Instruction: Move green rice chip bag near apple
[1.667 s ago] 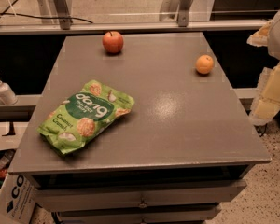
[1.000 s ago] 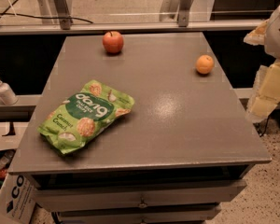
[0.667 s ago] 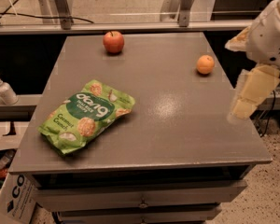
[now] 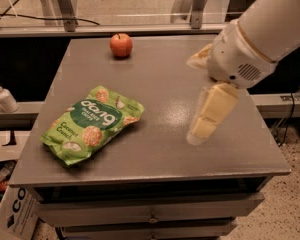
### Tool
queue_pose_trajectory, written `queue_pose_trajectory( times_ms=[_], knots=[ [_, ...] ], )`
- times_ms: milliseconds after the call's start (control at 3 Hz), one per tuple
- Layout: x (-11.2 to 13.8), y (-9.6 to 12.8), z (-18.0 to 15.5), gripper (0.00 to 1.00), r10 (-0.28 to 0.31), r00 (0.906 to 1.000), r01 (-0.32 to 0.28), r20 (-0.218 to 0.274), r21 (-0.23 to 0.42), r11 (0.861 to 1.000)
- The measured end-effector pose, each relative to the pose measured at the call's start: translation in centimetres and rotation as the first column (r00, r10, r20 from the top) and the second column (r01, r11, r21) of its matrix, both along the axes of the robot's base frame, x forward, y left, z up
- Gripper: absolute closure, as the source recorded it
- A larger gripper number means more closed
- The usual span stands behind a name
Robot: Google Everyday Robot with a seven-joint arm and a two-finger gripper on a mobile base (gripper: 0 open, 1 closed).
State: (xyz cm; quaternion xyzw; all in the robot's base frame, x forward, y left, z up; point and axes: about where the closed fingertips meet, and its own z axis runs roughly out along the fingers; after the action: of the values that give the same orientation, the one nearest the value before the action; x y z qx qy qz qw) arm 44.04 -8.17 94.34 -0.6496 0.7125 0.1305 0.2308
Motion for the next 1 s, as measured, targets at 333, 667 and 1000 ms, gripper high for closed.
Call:
queue_pose_trajectory(
  times_ms=[333, 667, 1000],
  knots=[
    [-0.91, 4.68, 0.29, 0.0, 0.053, 0.9985, -0.051, -0.015, 0.104, 0.993],
    [-1.17, 5.49, 0.63, 0.0, 0.062, 0.9979, -0.059, -0.018, 0.127, 0.99],
    [-1.09, 5.39, 0.56, 0.0, 0.067, 0.9976, -0.064, -0.016, 0.146, 0.987]
  ],
)
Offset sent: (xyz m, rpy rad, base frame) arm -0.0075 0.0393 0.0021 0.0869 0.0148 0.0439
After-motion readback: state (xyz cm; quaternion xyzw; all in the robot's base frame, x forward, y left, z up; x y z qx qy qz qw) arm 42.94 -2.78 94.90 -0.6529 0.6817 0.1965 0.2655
